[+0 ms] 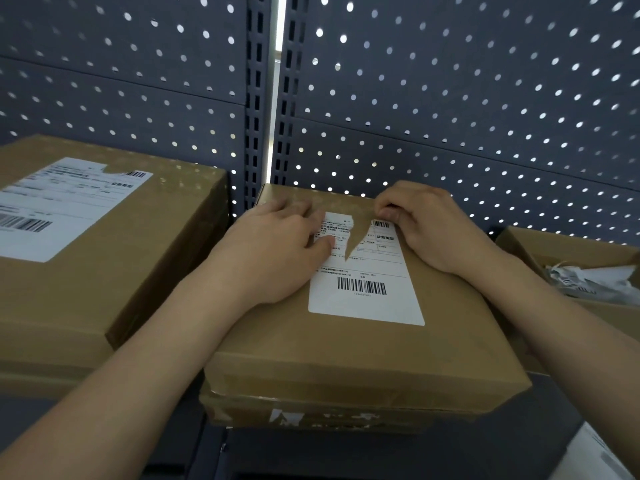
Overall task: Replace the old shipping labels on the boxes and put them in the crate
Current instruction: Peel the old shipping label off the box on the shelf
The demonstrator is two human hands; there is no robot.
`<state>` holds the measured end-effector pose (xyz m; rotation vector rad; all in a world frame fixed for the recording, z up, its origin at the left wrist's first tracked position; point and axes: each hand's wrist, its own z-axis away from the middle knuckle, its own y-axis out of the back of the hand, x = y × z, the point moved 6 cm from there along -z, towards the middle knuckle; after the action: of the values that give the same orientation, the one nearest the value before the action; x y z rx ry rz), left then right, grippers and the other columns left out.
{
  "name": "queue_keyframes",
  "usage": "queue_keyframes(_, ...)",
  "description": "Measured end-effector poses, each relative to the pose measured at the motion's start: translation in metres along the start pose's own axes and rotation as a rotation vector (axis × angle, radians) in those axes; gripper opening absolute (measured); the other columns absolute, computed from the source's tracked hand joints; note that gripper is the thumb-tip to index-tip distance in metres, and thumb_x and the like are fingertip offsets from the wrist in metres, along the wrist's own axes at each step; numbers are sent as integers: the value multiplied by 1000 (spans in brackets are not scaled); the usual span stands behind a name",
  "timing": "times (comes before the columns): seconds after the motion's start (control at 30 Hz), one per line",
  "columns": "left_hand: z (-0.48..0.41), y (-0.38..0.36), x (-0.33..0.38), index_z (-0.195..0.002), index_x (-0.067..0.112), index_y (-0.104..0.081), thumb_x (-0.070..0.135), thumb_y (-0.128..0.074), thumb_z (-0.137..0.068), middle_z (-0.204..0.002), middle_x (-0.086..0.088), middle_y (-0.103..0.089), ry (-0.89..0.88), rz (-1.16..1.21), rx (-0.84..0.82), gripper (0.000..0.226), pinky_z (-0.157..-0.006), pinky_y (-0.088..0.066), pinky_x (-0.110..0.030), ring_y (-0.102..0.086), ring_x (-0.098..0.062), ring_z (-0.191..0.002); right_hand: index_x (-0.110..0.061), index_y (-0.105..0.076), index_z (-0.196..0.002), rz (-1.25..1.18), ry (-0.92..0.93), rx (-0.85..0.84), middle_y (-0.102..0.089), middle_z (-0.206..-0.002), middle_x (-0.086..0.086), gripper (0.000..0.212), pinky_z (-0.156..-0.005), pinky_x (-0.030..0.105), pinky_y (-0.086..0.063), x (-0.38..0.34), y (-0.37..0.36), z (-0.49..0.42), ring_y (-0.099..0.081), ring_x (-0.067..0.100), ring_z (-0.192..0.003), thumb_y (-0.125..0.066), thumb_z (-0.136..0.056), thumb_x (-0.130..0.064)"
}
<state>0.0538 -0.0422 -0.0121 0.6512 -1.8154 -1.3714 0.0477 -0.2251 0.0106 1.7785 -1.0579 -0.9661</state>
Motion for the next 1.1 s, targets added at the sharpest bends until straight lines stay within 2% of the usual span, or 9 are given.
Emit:
queue_keyframes(0.07, 0, 0, 1, -153, 26, -24, 49, -27, -100, -158, 10, -25, -1, -3, 6, 57, -113, -16, -28, -15, -12, -145, -12, -65, -90, -25, -28, 20, -61, -93, -3, 14, -78, 20, -42, 1, 1, 1, -56, 12, -87, -53, -97, -8)
queue_keyframes(0.23, 0, -1, 0, -153, 26, -24, 49, -27, -100, -158, 10, -24, -4, -10, 8, 57, -113, -18, -28, -16, -12, -145, -10, -68, -94, 24, -18, -7, -61, -94, 0, 15, -81, 25, -43, -3, -2, -2, -57, 16, -88, -53, -96, -7)
queue_keyframes(0.37, 0, -2, -1, -153, 28, -24, 50, -27, -100, -158, 12, -23, -8, -7, 11, 58, -112, -19, -28, -15, -11, -145, -6, -66, -95, 88, 23, -32, -60, -94, 5, 15, -81, 39, -48, -6, -5, -3, -57, 23, -89, -51, -96, -5)
queue_keyframes(0.43, -1, -2, -1, -152, 29, -24, 51, -27, -99, -157, 12, -25, -6, -2, 13, 57, -112, -20, -29, -15, -11, -145, -6, -65, -93, 124, 48, -40, -59, -91, 4, 15, -79, 42, -48, -7, -6, -3, -55, 23, -88, -51, -96, -3)
queue_keyframes(0.7, 1, -1, 1, -152, 29, -25, 51, -27, -100, -158, 11, -23, -10, -5, 15, 57, -112, -19, -29, -14, -11, -145, -10, -58, -88, 106, 58, -52, -54, -85, 0, 17, -75, 38, -46, -7, -6, 0, -51, 22, -81, -49, -93, 3)
queue_keyframes(0.8, 0, 0, 1, -151, 28, -27, 50, -26, -100, -156, 11, -27, -16, -12, 19, 57, -112, -21, -30, -16, -11, -144, -13, -55, -89, 27, 1, -13, -58, -89, 2, 15, -77, 38, -46, -3, -4, 1, -53, 21, -83, -47, -96, -2)
queue_keyframes(0.97, 0, 0, 1, -152, 27, -26, 49, -27, -100, -157, 11, -25, -12, -7, 15, 57, -112, -20, -30, -15, -11, -144, -10, -63, -97, 43, -20, -32, -60, -97, 5, 14, -83, 40, -46, -3, -6, -1, -56, 21, -91, -49, -99, -10)
queue_keyframes(1.1, 0, -1, 1, -153, 27, -24, 50, -27, -100, -157, 11, -24, -7, -9, 15, 58, -112, -21, -30, -14, -12, -145, -8, -63, -96, 95, 8, -50, -57, -93, 6, 14, -80, 42, -46, -5, -8, -1, -54, 24, -88, -49, -98, -6)
